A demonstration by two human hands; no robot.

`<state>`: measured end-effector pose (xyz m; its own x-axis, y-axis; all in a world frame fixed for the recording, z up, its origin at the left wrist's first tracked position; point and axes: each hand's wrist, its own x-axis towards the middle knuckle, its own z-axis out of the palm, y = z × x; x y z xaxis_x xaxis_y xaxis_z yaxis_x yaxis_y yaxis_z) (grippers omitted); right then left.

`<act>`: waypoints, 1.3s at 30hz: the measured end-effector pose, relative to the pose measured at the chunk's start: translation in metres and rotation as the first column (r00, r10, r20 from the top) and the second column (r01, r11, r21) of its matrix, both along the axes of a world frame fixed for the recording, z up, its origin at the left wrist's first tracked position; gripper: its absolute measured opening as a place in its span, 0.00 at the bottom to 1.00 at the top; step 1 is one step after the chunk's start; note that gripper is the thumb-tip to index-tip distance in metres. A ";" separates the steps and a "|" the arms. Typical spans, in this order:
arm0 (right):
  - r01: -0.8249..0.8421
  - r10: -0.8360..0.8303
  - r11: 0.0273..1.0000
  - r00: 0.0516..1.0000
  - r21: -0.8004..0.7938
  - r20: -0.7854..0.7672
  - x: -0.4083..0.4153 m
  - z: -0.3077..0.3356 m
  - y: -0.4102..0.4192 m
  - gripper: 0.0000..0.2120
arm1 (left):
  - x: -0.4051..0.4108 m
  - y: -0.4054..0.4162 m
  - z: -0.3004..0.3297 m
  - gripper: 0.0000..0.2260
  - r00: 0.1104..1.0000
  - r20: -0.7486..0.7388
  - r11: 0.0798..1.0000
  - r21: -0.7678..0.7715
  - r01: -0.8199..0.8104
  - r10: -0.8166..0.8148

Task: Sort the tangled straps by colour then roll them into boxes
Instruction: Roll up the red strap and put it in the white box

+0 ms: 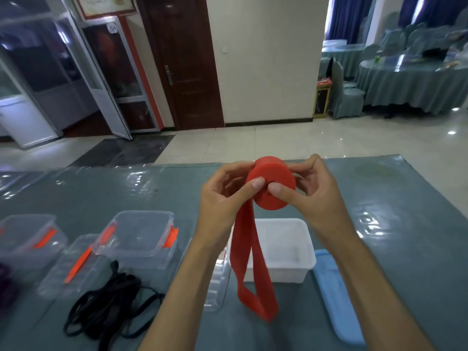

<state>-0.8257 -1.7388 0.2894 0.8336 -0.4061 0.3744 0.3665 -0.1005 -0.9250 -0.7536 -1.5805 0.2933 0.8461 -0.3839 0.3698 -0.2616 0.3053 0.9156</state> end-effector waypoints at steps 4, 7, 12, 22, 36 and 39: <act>-0.017 0.017 0.997 1.000 0.074 0.001 -0.017 0.002 -0.010 0.18 | -0.018 -0.012 -0.004 0.09 0.995 -0.059 0.993 -0.073 -0.089 0.085; 0.001 -0.013 0.991 0.997 0.135 0.082 -0.023 0.004 -0.008 0.22 | -0.027 -0.020 -0.002 0.11 0.996 -0.007 0.996 0.005 -0.088 0.088; -0.012 -0.002 0.990 0.995 0.137 0.103 -0.028 -0.010 -0.009 0.20 | -0.029 -0.020 0.004 0.15 0.985 0.168 0.983 0.174 -0.056 0.026; -0.002 -0.004 0.998 0.994 0.056 0.110 -0.032 -0.015 -0.020 0.20 | -0.040 -0.018 -0.003 0.11 0.986 0.101 0.977 0.153 -0.147 0.132; 0.002 0.004 0.997 0.996 -0.073 0.088 0.005 0.016 0.025 0.21 | 0.013 0.035 -0.001 0.16 0.999 0.051 0.997 0.073 -0.006 0.002; 0.015 -0.014 1.000 0.998 -0.020 0.058 0.018 0.008 0.041 0.19 | 0.037 0.054 0.004 0.16 0.994 0.067 0.995 0.064 0.078 -0.082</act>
<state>-0.8075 -1.6975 0.2979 0.8041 -0.4098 0.4306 0.4181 -0.1251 -0.8998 -0.7165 -1.5266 0.2971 0.7850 -0.4727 0.4003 -0.3023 0.2717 0.9137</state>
